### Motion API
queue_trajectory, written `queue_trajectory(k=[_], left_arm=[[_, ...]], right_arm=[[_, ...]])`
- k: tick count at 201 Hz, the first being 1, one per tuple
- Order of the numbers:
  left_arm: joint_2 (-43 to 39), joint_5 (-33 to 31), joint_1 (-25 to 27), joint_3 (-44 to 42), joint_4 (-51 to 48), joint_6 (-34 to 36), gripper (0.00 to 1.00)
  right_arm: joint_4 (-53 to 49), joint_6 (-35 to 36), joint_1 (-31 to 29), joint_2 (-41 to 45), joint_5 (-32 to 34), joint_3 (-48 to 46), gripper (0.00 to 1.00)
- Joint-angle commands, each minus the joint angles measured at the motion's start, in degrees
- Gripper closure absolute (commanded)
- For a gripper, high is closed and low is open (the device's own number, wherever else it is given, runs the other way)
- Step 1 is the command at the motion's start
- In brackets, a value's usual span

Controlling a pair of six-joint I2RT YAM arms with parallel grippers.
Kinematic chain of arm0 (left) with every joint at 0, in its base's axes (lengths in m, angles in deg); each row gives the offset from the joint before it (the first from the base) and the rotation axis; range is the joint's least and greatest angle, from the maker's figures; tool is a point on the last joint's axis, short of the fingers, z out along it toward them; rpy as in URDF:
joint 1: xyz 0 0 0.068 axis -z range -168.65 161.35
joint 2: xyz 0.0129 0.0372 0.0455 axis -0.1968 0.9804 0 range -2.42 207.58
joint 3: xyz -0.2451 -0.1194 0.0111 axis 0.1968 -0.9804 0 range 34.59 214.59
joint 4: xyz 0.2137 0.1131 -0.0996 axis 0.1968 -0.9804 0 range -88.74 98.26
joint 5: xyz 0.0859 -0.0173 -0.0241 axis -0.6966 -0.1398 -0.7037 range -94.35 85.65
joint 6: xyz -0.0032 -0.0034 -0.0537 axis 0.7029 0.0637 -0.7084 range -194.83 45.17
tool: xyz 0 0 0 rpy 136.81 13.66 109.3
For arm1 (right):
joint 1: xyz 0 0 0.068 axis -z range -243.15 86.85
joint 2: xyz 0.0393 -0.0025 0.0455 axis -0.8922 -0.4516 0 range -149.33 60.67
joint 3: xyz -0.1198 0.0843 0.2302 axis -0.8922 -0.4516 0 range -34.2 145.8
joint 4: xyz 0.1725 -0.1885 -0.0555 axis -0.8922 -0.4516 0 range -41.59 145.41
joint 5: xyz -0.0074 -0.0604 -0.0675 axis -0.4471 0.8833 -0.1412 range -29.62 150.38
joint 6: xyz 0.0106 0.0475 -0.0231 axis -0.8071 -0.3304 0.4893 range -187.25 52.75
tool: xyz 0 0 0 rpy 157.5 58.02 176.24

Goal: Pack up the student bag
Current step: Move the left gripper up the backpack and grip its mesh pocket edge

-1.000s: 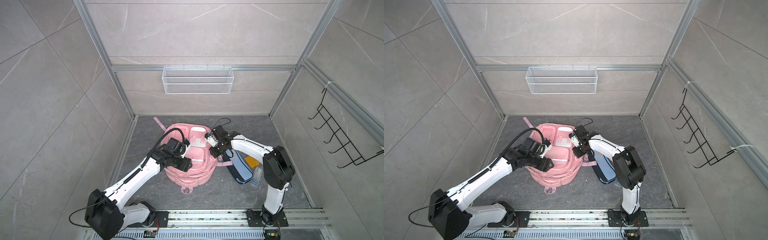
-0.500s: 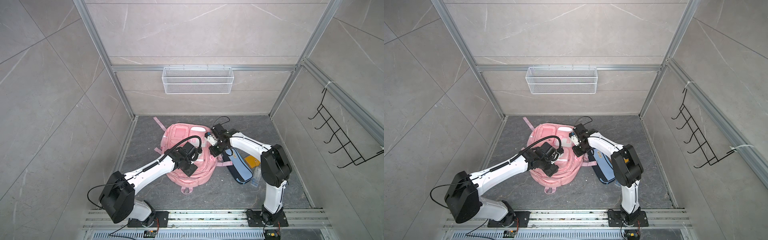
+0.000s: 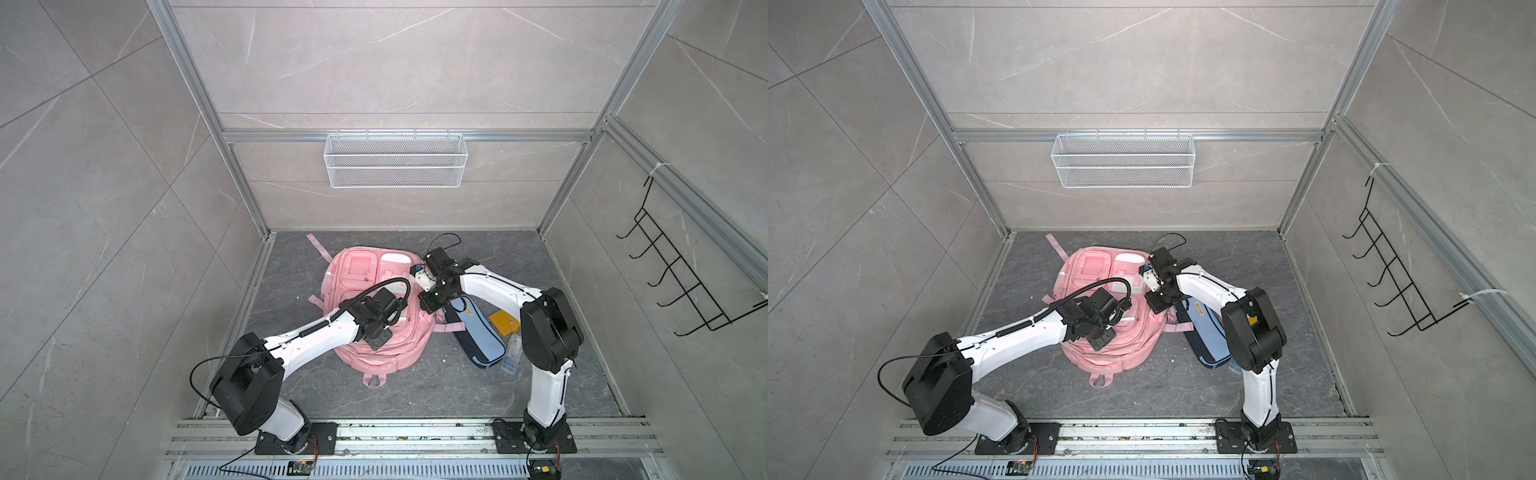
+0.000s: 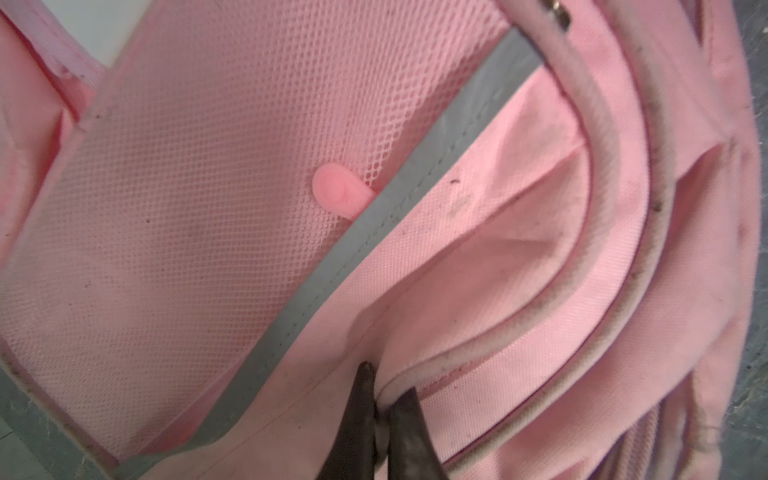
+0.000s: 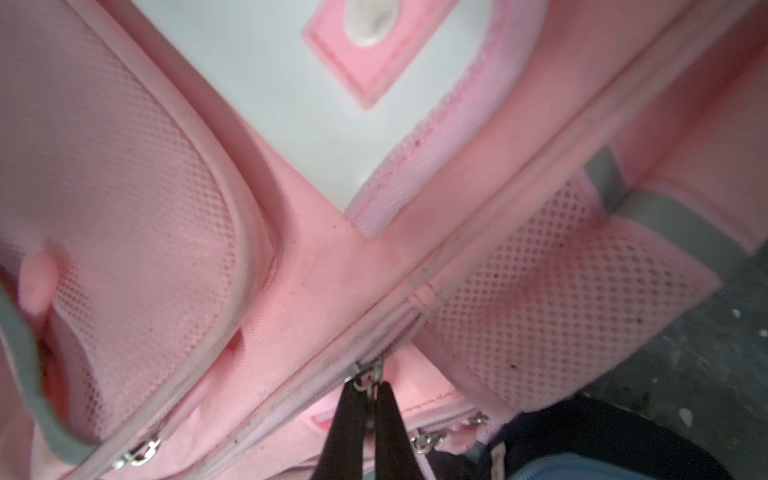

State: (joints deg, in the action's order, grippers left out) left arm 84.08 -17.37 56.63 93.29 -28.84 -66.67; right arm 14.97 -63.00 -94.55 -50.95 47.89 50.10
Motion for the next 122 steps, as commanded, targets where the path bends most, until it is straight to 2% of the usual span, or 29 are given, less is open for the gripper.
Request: queue_trajectory(k=[1,60,87,122], left_arm=[[-1.6,1.92,-1.54,2.9,1.25,-6.18,1.0],[-0.28,9.28,-4.25,5.93,2.7,-16.64,1.0],[-0.03,13.3,-6.53,7.79,3.71,-20.48,1.0],[1.11,16.24,-9.98,11.19,2.29,-24.95,1.0]], right_arm=[[2.04,-0.26,0.15,4.66,-2.05,-3.93,1.0],[5.05,-0.02,-1.56,13.86,-7.93,-14.45,1.0],[5.2,0.03,-4.35,14.88,-10.87,-16.11,1.0],[8.49,-3.3,-7.99,15.46,-15.28,-17.54,1.0]])
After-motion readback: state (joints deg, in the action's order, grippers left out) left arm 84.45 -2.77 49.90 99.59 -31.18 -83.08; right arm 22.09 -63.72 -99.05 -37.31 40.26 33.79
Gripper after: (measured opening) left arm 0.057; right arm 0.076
